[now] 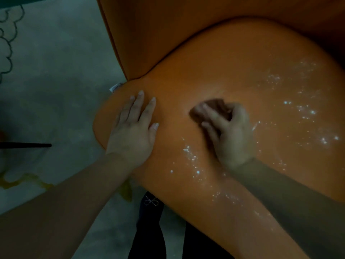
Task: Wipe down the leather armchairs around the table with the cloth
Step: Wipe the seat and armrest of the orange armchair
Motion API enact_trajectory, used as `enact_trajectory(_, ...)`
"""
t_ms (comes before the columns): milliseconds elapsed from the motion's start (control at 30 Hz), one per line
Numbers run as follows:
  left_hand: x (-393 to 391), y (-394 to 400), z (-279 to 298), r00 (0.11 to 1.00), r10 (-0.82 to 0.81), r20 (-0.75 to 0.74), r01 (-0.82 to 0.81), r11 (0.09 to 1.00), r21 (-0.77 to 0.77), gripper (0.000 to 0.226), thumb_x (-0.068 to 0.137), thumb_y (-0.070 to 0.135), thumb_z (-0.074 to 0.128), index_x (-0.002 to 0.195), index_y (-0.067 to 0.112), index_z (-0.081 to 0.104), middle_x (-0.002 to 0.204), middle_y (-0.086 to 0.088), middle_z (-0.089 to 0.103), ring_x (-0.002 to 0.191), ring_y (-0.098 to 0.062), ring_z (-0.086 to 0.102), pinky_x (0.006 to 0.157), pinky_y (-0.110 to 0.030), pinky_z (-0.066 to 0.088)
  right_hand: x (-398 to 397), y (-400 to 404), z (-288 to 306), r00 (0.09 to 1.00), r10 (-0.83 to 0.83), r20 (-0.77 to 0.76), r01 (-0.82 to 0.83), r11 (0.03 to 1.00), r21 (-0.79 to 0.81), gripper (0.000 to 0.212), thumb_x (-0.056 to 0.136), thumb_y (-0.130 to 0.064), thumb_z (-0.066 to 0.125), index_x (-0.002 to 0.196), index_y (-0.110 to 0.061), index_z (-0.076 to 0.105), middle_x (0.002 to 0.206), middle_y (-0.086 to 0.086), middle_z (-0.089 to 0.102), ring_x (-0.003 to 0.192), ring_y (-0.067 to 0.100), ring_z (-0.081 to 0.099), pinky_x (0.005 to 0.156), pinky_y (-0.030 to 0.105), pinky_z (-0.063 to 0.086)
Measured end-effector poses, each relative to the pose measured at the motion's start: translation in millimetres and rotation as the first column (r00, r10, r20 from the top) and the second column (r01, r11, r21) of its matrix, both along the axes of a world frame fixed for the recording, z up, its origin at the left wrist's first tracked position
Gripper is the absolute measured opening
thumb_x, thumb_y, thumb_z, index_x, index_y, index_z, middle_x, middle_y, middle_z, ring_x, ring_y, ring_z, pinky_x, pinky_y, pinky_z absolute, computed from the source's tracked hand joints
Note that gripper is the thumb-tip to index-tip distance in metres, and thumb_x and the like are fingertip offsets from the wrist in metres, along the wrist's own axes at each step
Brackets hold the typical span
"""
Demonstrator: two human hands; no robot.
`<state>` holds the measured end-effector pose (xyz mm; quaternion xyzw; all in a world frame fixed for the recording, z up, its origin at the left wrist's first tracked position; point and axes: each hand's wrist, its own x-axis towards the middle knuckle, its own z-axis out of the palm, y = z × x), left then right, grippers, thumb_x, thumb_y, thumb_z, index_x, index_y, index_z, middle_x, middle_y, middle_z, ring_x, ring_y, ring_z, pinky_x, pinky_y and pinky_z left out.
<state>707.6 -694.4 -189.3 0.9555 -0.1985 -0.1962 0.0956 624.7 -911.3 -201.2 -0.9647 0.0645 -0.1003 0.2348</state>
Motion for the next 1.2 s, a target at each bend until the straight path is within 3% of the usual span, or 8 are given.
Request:
enact_trajectory(100, -13, 15, -11, 0.997, -0.052, 0.065, 0.057, 0.995, -0.082, 0.058, 0.1, 0.04, 0.033, 0.153, 0.022, 0.017, 0.161, -0.006, 0.006, 0.146, -0.028, 0.006, 0.117, -0.05, 0.015, 14, 12, -5, 0.963, -0.266, -0.053, 0.27, 0.958, 0.095, 0.038, 0.093, -0.033, 0.061, 0.131, -0.028, 0.06, 0.119, 0.02, 0.048, 0.108, 0.036, 0.05, 0.094, 0.048, 0.047)
enact_trajectory(300, -24, 25, -18, 0.99, -0.077, 0.117, 0.091, 0.989, -0.116, 0.059, 0.097, 0.041, 0.032, 0.151, 0.023, 0.021, 0.16, -0.007, 0.013, 0.144, -0.03, 0.014, 0.114, -0.052, 0.022, -55, 64, -5, 0.997, -0.037, -0.075, 0.036, 0.999, -0.015, 0.041, 0.095, -0.034, 0.058, 0.135, -0.027, 0.057, 0.111, 0.022, 0.053, 0.096, 0.036, 0.052, 0.08, 0.045, 0.048)
enact_trajectory(500, -28, 36, -19, 0.983, -0.129, 0.131, 0.143, 0.984, -0.11, 0.058, 0.098, 0.038, 0.035, 0.152, 0.024, 0.018, 0.16, -0.006, 0.011, 0.145, -0.029, 0.012, 0.115, -0.052, 0.021, -41, 71, -8, 0.891, -0.449, -0.064, 0.451, 0.893, 0.01, 0.043, 0.095, -0.037, 0.055, 0.136, -0.026, 0.056, 0.115, 0.02, 0.048, 0.1, 0.035, 0.051, 0.084, 0.042, 0.049)
enact_trajectory(667, -31, 36, -20, 0.984, -0.12, 0.129, 0.134, 0.985, -0.109, 0.058, 0.098, 0.037, 0.036, 0.152, 0.023, 0.02, 0.16, -0.006, 0.011, 0.145, -0.028, 0.011, 0.115, -0.052, 0.02, -37, 108, -10, 0.978, -0.206, -0.016, 0.205, 0.978, -0.023, 0.042, 0.095, -0.032, 0.059, 0.135, -0.019, 0.058, 0.111, 0.025, 0.053, 0.097, 0.039, 0.054, 0.077, 0.045, 0.052)
enact_trajectory(833, -27, 41, -23, 0.981, -0.146, 0.126, 0.161, 0.98, -0.119, 0.058, 0.099, 0.038, 0.035, 0.152, 0.024, 0.018, 0.161, -0.005, 0.008, 0.146, -0.028, 0.01, 0.115, -0.053, 0.021, -44, 74, -2, 0.883, -0.469, -0.01, 0.468, 0.88, 0.083, 0.043, 0.095, -0.032, 0.059, 0.137, -0.024, 0.055, 0.121, 0.02, 0.047, 0.108, 0.033, 0.052, 0.09, 0.042, 0.05)
enact_trajectory(1067, -31, 40, -20, 0.987, -0.116, 0.115, 0.127, 0.987, -0.096, 0.059, 0.098, 0.041, 0.03, 0.153, 0.027, 0.014, 0.161, -0.002, 0.004, 0.147, -0.024, 0.004, 0.117, -0.05, 0.018, -77, 134, -10, 0.976, -0.213, -0.037, 0.212, 0.977, -0.013, 0.045, 0.09, -0.034, 0.065, 0.132, -0.019, 0.06, 0.109, 0.024, 0.056, 0.093, 0.038, 0.056, 0.073, 0.044, 0.051)
enact_trajectory(1133, -34, 40, -19, 0.986, -0.113, 0.119, 0.125, 0.988, -0.094, 0.059, 0.098, 0.04, 0.032, 0.153, 0.027, 0.015, 0.161, -0.002, 0.005, 0.147, -0.025, 0.005, 0.117, -0.048, 0.018, -70, 123, -14, 0.969, -0.245, -0.009, 0.244, 0.967, -0.069, 0.044, 0.091, -0.033, 0.065, 0.132, -0.021, 0.06, 0.108, 0.025, 0.056, 0.093, 0.039, 0.056, 0.072, 0.044, 0.05)
enact_trajectory(1200, -37, 42, -19, 0.986, -0.121, 0.118, 0.133, 0.986, -0.098, 0.058, 0.099, 0.039, 0.033, 0.153, 0.026, 0.015, 0.161, -0.003, 0.005, 0.146, -0.025, 0.005, 0.116, -0.047, 0.016, -62, 97, -16, 0.916, -0.4, 0.021, 0.401, 0.911, -0.099, 0.041, 0.093, -0.033, 0.062, 0.133, -0.023, 0.059, 0.113, 0.026, 0.054, 0.099, 0.042, 0.054, 0.075, 0.048, 0.049)
